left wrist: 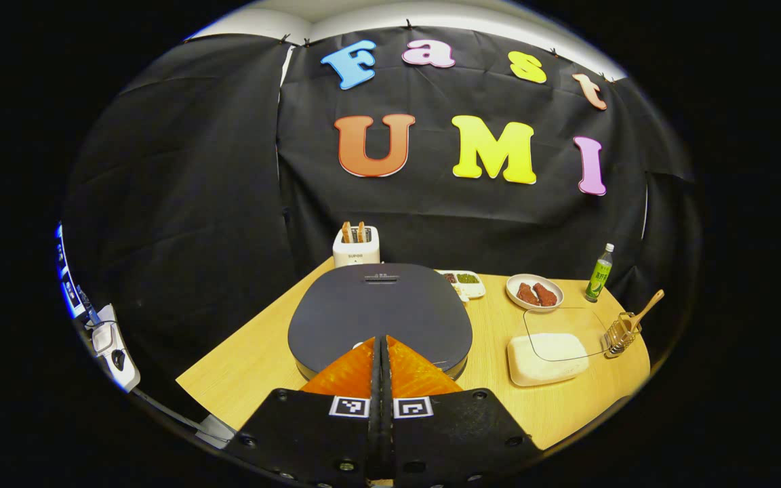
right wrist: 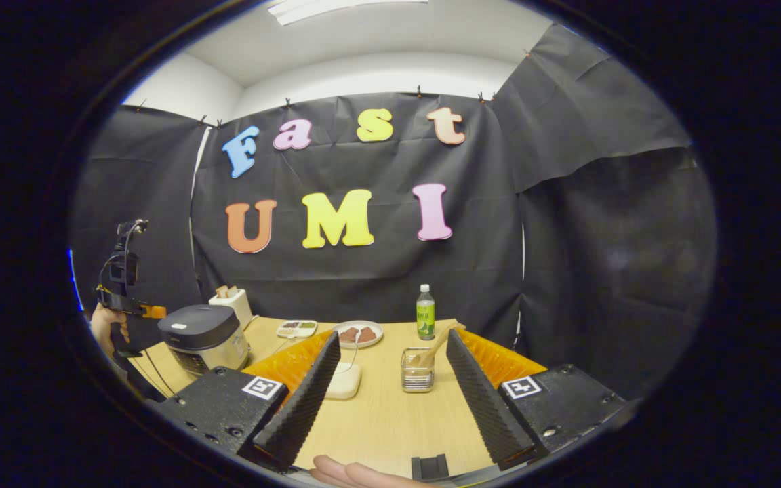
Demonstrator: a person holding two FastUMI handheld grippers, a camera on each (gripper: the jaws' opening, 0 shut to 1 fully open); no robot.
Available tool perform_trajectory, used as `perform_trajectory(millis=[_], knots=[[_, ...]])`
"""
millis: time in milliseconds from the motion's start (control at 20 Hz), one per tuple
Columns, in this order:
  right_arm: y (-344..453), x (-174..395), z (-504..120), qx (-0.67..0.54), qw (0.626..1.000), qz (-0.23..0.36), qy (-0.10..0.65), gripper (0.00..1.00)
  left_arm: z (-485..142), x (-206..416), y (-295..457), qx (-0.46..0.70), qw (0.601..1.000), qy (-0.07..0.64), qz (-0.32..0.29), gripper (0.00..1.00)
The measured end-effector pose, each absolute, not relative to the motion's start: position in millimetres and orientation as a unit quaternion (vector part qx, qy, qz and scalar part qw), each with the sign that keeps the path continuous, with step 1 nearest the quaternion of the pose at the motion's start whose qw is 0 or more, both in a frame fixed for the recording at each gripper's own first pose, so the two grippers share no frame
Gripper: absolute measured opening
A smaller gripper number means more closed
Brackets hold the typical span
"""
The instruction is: Close the left gripper, press the button to open the rice cooker; take a wooden spoon from the chopstick holder with the right hand, scoop a spoonful of rice and pour it into the rice cooker, then put the wooden spoon back into the chopstick holder.
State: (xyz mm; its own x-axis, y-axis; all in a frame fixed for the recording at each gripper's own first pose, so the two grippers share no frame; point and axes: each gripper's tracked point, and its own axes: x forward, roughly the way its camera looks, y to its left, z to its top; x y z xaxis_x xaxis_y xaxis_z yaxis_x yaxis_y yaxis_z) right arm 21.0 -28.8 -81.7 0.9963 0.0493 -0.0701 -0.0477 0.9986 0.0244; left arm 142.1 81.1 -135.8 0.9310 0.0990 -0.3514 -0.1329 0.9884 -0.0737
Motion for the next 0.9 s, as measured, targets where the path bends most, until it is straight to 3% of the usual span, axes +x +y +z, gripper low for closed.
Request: perform_trajectory(millis=[150,200,250,900], knots=[[-43.3,28.3,-90.5,0.022,0.999,0.016,0.043,1.0,-145.8,155.7,81.6,-0.055,0.978,0.189,0.063,0.0],[-47.2,29.9,-93.4,0.026,0.999,0.015,0.045,1.0,-148.0,158.9,79.7,-0.059,0.978,0.191,0.061,0.09],[-49.3,31.9,-96.9,0.029,0.998,0.016,0.046,1.0,-151.6,162.7,80.9,-0.06,0.978,0.191,0.062,0.0],[-56.4,41.7,-121.6,0.031,0.998,0.02,0.042,1.0,-172.0,166.6,85.4,-0.063,0.973,0.21,0.078,0.0]])
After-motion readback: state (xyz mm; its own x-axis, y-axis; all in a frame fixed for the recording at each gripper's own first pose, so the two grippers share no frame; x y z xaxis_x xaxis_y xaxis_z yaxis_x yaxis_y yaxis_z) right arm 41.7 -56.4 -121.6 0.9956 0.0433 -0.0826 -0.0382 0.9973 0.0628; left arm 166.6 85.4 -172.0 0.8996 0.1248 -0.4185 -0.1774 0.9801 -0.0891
